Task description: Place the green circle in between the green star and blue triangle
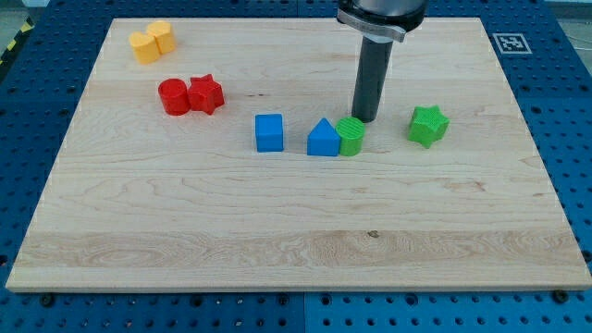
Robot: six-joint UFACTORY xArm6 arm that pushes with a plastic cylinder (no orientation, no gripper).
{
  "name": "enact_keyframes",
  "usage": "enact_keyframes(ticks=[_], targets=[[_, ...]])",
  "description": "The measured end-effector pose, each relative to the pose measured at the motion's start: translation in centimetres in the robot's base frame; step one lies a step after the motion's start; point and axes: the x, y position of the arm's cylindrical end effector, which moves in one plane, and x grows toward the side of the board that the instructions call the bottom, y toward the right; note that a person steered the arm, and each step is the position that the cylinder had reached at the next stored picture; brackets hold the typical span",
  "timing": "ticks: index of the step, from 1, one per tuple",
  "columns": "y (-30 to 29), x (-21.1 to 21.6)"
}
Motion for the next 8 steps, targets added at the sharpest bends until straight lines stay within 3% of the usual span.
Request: enact_keyframes(ticks=[5,8], targets=[[1.3,11.0],[-2.1,8.3]])
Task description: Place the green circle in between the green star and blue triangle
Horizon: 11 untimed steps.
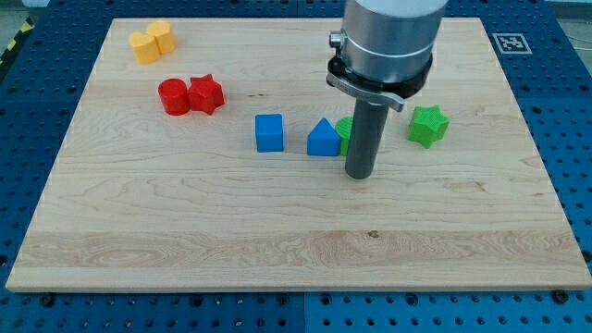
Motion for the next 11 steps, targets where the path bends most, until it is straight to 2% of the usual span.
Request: enact_keyframes(ticks=[3,6,7,8,9,11], targets=[[-1.3,-5.7],[-8.8,-7.6],[-9.4,-9.7],[-9.2,-12.5],[-7.7,-13.4],[-4.9,-11.2]])
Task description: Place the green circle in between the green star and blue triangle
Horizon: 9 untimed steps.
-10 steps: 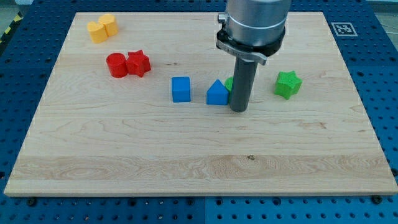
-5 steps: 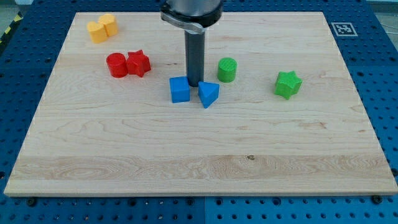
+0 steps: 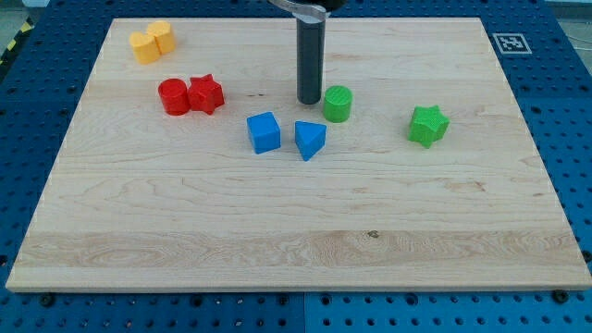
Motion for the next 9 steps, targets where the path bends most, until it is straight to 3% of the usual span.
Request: enact_keyframes(ticks=[2,5,9], targets=[[1.2,0.5],[2.2,-5.1],[2.3,0.3]])
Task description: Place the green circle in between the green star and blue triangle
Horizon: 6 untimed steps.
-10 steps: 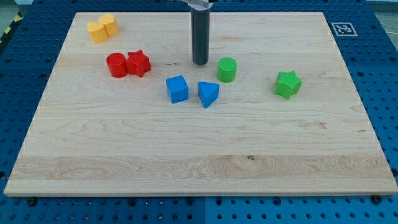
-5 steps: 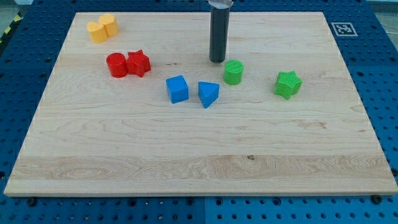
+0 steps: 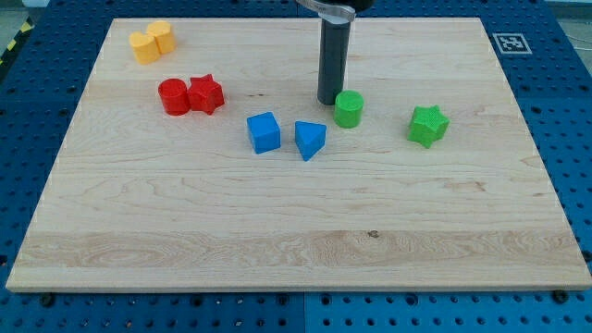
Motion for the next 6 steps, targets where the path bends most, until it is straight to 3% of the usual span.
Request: enact_keyframes(ticks=[6], targets=[[0.8,2.0]])
